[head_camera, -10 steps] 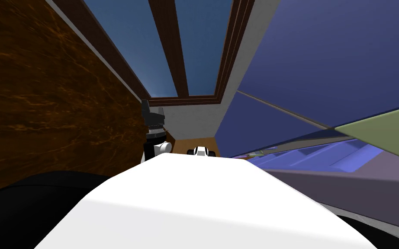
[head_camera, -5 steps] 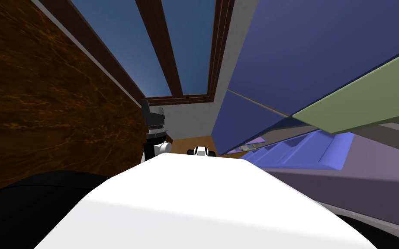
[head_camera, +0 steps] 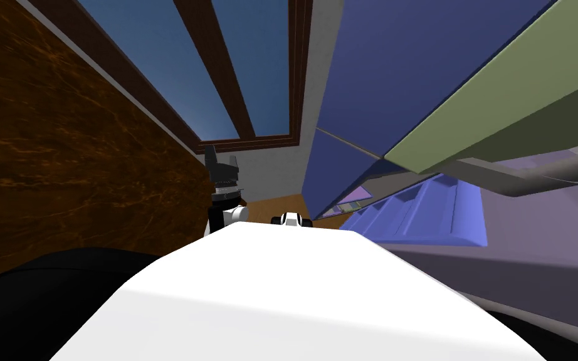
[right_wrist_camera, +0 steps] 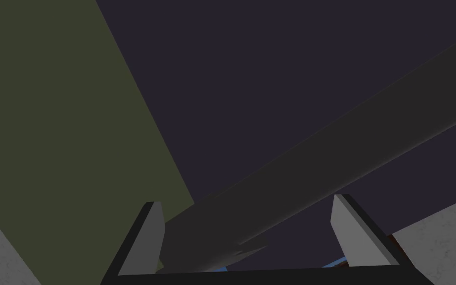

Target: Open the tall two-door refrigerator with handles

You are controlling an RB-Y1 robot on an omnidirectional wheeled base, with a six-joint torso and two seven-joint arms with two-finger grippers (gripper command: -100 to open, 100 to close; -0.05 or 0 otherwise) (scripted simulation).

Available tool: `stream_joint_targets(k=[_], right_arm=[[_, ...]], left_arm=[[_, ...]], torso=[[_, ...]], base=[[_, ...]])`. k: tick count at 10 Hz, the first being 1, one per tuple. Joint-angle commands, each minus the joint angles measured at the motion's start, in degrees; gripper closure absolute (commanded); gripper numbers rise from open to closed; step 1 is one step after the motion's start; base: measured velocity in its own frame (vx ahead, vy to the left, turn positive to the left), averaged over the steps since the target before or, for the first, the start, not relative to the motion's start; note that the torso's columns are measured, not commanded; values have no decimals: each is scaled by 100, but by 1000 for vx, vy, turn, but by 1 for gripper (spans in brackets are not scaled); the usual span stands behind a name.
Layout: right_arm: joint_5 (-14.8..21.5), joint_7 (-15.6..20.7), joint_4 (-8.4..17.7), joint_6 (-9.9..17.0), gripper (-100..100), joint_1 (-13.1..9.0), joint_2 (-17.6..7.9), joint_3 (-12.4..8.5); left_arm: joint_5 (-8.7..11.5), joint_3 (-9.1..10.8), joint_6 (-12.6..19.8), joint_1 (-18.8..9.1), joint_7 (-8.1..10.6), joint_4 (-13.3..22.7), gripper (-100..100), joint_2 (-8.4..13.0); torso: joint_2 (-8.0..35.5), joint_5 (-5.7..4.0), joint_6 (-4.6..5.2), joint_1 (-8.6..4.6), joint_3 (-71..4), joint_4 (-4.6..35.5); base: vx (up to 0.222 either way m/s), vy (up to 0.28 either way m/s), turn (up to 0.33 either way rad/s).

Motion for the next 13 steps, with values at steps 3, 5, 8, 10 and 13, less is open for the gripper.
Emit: stream_joint_targets(k=[3, 5, 8, 10, 13], right_arm=[[-159, 123, 454, -667, 100, -39, -641, 171], [-100, 208, 288, -780, 100, 14, -757, 214], [-44, 299, 143, -936, 100, 62, -919, 253], [12, 390, -2, -1093, 100, 110, -1082, 293], [96, 527, -219, -1328, 100, 182, -1326, 353]], left_arm=[[0, 0, 0, 0, 0, 0, 0, 0], [0, -1, 0, 0, 0, 0, 0, -1], [0, 1, 1, -2, 0, 1, 0, 1], [0, 1, 1, -2, 0, 1, 0, 2], [0, 1, 0, -1, 0, 1, 0, 2]], torso=[[16, 12, 8, 36, 12, 7], [-2, 14, 8, 53, 3, 2], [-8, 24, -18, -4, -19, 1], [-26, 22, -24, -6, -32, -7], [-24, 26, -10, 28, -25, -5]], base=[[-67, -87, -68], [-71, -122, 11], [-169, -266, 29], [-211, -344, 36], [-190, -353, 52]])
